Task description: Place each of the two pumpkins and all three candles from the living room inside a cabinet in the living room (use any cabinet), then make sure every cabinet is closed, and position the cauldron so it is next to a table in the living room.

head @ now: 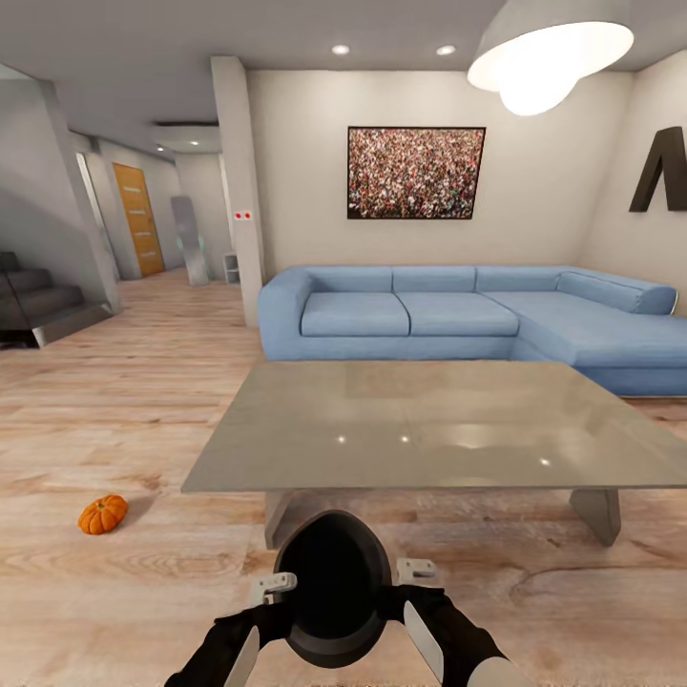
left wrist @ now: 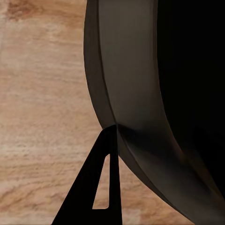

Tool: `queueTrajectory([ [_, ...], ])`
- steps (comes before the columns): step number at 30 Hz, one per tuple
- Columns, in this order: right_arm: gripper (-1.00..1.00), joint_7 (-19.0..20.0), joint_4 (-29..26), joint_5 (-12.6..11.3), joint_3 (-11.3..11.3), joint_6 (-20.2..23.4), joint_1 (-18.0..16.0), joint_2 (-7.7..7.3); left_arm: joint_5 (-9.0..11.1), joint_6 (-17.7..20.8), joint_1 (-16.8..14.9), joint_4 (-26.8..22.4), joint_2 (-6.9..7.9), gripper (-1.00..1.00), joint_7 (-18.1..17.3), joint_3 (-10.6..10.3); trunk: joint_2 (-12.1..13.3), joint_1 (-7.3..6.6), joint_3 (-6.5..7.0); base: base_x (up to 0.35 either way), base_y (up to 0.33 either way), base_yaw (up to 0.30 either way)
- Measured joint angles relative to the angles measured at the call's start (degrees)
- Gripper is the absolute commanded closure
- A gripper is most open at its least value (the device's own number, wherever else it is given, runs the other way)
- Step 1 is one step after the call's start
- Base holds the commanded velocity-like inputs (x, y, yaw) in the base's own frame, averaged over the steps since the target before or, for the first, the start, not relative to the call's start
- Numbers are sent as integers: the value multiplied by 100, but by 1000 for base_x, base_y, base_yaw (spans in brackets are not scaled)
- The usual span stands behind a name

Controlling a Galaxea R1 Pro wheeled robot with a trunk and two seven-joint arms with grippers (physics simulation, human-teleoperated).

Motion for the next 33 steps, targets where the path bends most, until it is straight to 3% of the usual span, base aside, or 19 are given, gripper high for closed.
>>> queueTrajectory([
  [13, 100, -1, 2, 0, 3, 4, -4, 0, 4, 0, 0, 0, 0, 100, 0, 2, -521, 286, -233, 0, 0, 0],
  [28, 100, 0, 4, 0, 0, 4, -5, 0, 4, 0, 0, 0, 0, 100, 1, 0, -542, 325, -565, 0, 0, 0],
  [33, 100, 3, 9, 0, -4, -2, -2, 0, 0, 0, 0, 3, 0, 100, 1, 0, -545, 330, -610, 0, 0, 0],
])
